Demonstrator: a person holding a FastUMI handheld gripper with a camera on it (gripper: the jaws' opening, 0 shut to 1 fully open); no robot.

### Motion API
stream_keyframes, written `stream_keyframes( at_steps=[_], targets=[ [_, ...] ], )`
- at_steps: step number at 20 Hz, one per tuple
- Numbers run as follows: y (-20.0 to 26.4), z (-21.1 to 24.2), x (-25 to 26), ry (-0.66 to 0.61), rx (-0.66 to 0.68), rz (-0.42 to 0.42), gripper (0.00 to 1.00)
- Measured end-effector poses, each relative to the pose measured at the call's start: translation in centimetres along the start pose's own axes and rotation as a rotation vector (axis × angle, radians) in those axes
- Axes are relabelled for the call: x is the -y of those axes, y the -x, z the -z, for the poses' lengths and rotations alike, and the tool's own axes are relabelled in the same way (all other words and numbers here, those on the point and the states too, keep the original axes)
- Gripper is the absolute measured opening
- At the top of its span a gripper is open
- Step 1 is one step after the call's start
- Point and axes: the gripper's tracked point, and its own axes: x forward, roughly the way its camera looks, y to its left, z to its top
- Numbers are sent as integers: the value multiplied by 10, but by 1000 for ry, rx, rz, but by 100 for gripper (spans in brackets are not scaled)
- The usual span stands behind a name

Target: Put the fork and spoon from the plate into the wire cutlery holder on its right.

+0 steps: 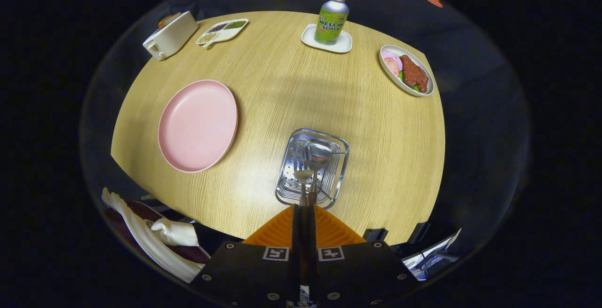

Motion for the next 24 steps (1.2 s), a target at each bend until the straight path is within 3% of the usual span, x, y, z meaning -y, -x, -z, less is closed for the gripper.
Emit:
stream_keyframes(
  at_steps=[2,6,8,9,10,11,12,24],
  targets=[
    [3,-7,-1,-18,20,-13,12],
    [13,-20,-1,-54,84,-10,36],
    [19,-27,-2,-72,125,-18,52],
    [22,-32,-3,-83,148,-19,68],
    [24,-36,-4,-93,170,-17,77],
    [26,-42,-3,-104,195,-11,95],
    [27,-49,-3,-108,227,-2,100],
    [97,-154,-22,-198,694,77,100]
  ],
)
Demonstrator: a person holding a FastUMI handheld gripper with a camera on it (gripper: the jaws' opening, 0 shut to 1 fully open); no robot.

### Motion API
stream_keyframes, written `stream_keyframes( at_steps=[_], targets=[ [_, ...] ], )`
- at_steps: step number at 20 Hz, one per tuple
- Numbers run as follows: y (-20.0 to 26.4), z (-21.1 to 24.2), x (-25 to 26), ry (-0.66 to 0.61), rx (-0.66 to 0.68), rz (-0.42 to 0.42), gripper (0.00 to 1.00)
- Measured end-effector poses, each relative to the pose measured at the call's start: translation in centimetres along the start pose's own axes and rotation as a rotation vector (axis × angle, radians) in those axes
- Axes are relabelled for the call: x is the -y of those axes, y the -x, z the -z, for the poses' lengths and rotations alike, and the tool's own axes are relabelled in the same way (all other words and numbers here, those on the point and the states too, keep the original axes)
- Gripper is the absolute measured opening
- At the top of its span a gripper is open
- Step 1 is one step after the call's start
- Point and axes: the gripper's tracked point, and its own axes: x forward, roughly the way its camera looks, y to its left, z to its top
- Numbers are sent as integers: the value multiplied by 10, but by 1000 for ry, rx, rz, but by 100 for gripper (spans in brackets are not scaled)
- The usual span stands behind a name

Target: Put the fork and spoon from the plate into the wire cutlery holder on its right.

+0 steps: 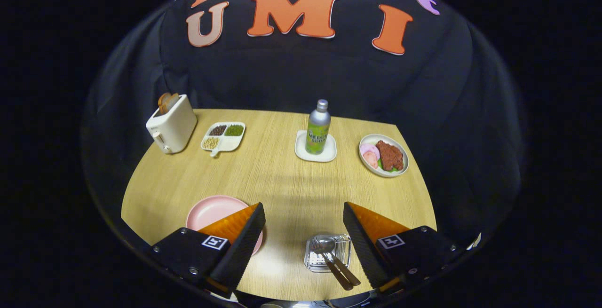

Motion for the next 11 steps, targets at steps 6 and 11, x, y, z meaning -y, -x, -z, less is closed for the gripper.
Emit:
stream_keyframes(
  at_steps=[6,11],
  targets=[
    [22,-35,-9,-51,179,25,100],
    [44,-38,-15,-87,243,9,100]
  ],
)
